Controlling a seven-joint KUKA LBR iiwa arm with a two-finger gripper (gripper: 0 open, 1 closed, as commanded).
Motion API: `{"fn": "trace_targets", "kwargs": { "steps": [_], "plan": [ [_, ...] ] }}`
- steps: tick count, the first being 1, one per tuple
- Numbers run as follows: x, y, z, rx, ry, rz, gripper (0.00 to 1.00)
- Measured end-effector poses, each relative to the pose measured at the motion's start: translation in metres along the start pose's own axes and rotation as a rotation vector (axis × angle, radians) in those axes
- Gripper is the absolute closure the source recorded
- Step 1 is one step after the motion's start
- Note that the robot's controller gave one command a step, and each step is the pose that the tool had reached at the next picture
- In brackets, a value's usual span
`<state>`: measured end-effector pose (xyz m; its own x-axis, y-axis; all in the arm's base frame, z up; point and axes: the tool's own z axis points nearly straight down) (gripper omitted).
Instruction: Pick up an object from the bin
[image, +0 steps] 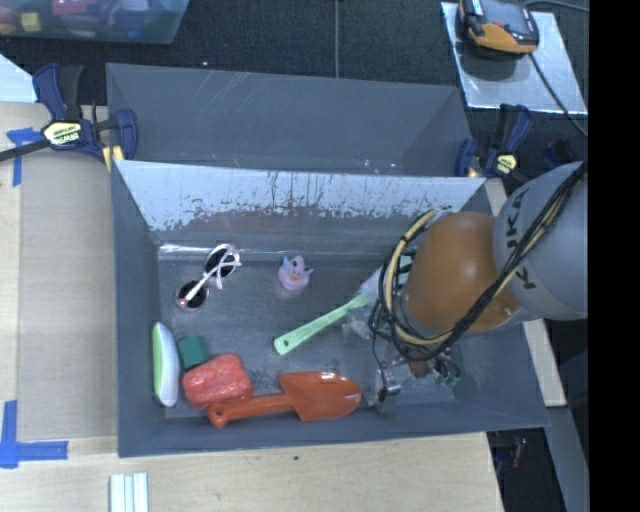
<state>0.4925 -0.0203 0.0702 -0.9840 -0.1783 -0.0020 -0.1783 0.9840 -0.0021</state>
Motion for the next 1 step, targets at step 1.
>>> {"fn": "trace_targets", "kwargs": {
  "steps": [1],
  "plan": [
    [-0.0221, 0.0755, -0.0004, 0.0, -0.002, -0.053, 0.0]
  ]
}}
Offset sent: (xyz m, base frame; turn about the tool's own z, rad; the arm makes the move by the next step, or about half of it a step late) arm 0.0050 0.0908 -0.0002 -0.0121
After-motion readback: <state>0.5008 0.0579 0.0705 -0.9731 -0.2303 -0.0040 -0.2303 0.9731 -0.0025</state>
